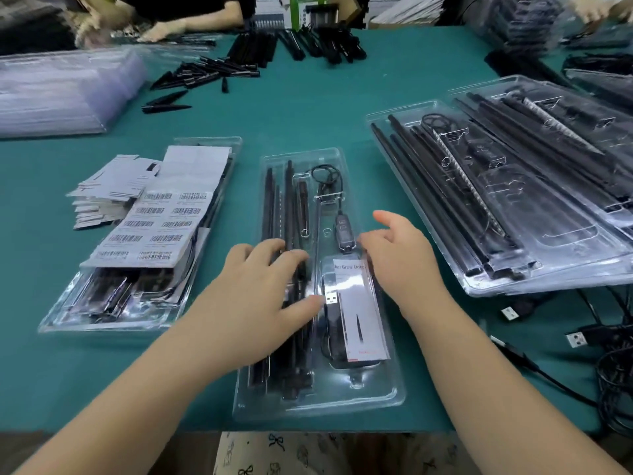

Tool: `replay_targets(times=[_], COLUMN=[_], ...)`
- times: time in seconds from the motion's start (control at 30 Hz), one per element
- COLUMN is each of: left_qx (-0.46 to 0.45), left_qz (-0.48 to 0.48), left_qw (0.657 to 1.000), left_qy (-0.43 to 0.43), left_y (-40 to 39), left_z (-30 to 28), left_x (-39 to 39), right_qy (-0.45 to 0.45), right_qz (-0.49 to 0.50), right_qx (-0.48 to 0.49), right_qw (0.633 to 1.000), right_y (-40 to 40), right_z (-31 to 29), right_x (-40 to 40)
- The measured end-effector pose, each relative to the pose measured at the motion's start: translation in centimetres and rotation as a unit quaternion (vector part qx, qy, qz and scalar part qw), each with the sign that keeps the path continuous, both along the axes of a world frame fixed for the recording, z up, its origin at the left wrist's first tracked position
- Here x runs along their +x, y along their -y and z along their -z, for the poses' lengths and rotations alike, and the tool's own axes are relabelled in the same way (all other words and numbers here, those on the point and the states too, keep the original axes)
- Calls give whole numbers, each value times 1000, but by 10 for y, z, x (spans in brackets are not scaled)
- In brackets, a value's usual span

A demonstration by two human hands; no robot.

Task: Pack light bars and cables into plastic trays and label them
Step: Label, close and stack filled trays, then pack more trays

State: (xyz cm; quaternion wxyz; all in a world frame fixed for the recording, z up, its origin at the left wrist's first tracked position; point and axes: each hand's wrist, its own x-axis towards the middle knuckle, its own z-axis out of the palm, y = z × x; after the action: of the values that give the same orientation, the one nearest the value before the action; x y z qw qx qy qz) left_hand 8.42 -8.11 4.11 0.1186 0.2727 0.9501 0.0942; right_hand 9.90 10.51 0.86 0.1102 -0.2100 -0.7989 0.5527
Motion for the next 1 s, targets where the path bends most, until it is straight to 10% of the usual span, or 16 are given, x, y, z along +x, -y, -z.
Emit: replay_targets(times=[0.13, 0.37, 0.57, 0.77, 1.0], left_qx=[56, -101, 103, 347, 600], left_qz=[-60, -73, -103, -175, -275], left_qw=[996, 985, 985, 919, 710], left_qy=[32, -120, 97, 62, 246], left_y=[-6, -52, -39, 3, 26], left_z=[-2, -22, -51, -67, -22], left_x=[0, 7, -11, -27, -51], right_qy=[-78, -160, -259, -191, -14], right_qz=[-8, 12, -101, -201, -110], right_qx=[-190, -326, -342, -166, -76], right_qw=[979, 932, 897, 946, 991], right_y=[7, 13, 13, 30, 27], right_z=[-3, -7, -17, -6, 6], right_x=[1, 1, 6, 8, 2])
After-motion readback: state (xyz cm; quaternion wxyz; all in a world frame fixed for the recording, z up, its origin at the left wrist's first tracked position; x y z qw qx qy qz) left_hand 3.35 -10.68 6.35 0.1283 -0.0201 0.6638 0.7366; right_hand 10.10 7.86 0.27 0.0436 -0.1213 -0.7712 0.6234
